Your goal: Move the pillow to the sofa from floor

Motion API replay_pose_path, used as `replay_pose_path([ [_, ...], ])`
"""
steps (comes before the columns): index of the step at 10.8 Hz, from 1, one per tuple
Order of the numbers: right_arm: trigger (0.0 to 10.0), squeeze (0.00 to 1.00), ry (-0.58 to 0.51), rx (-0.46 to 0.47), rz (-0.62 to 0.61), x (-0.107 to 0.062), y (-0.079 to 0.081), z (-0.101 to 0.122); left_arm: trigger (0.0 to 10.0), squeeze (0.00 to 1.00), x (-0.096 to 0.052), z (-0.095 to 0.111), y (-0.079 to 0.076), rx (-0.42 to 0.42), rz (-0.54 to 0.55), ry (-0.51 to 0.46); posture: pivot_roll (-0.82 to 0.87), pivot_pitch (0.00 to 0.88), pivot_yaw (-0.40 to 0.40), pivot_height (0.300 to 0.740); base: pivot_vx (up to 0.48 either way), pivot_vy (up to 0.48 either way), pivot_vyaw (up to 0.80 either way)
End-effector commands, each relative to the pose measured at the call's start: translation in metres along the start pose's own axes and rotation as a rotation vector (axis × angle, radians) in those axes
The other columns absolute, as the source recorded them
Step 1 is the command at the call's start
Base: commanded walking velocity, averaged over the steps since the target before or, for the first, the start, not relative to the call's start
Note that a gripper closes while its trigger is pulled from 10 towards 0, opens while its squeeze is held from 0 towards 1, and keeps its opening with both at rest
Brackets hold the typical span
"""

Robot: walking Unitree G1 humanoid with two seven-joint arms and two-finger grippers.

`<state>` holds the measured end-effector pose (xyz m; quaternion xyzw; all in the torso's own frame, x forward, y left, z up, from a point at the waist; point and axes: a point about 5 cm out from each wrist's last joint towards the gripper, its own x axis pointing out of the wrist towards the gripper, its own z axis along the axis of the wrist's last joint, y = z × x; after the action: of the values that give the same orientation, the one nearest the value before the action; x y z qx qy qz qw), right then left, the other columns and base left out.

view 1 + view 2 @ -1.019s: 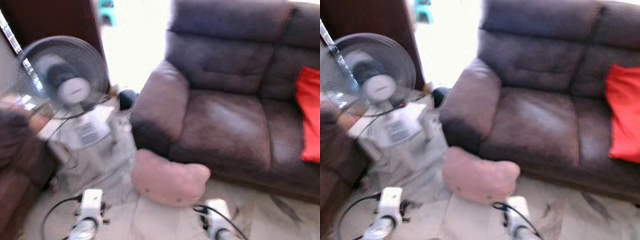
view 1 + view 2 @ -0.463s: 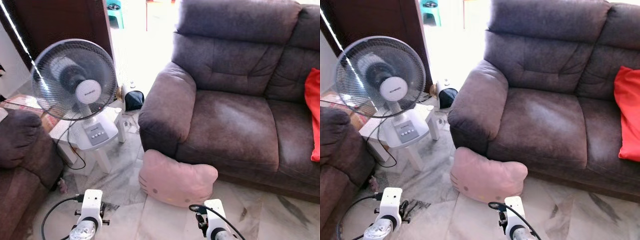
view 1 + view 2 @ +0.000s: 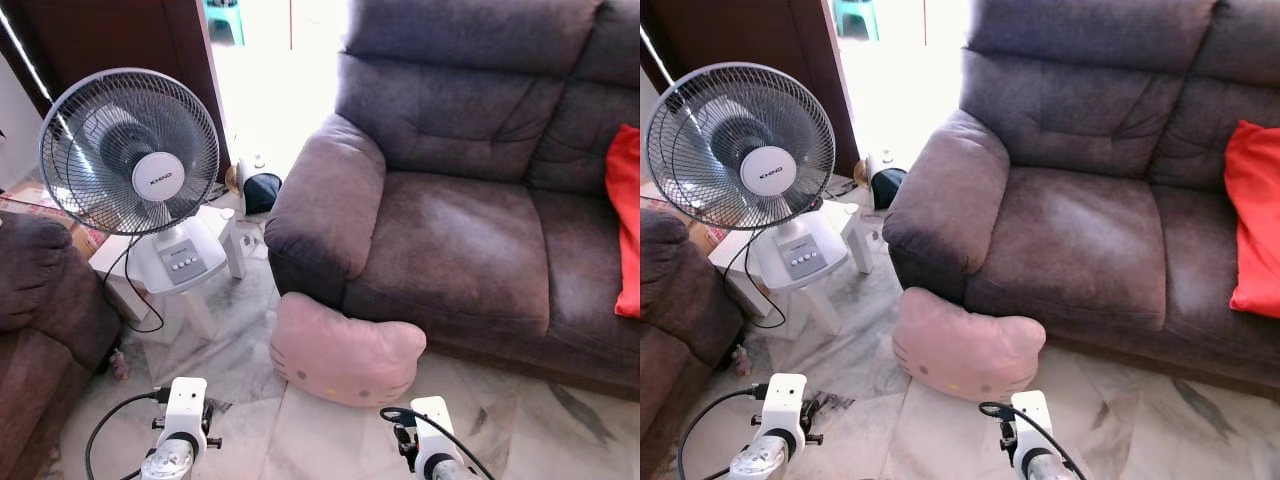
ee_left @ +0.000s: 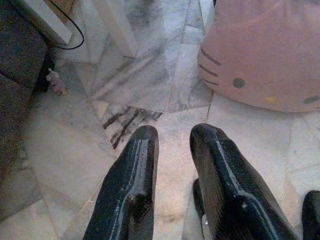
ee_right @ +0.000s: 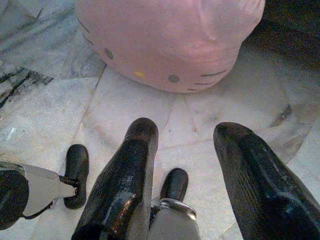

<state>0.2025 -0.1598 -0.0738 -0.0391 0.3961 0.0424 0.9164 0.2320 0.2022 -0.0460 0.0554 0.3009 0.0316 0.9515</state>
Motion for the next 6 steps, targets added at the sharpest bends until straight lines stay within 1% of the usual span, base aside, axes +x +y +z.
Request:
replay_pose_path([
  [1, 10.0, 0.00, 0.011, 0.003, 0.003, -0.0005, 0.0018, -0.0029, 10.0, 0.00, -0.0013, -0.0047, 0.0029, -0.002, 0.003, 0.025, 0.18, 0.159, 0.005, 0.740, 0.000, 0.334, 0.00],
  [2, 10.0, 0.00, 0.012, 0.003, 0.003, -0.0005, 0.0019, -0.0030, 10.0, 0.00, -0.0014, -0.0050, 0.0032, 0.000, 0.004, 0.026, 0.18, 0.159, 0.005, 0.740, 0.000, 0.304, 0.00],
  [6, 10.0, 0.00, 0.015, 0.006, 0.001, -0.0006, 0.0019, -0.0035, 10.0, 0.00, -0.0013, -0.0048, 0.0049, 0.009, 0.010, 0.027, 0.18, 0.160, 0.007, 0.740, 0.000, 0.000, 0.00],
])
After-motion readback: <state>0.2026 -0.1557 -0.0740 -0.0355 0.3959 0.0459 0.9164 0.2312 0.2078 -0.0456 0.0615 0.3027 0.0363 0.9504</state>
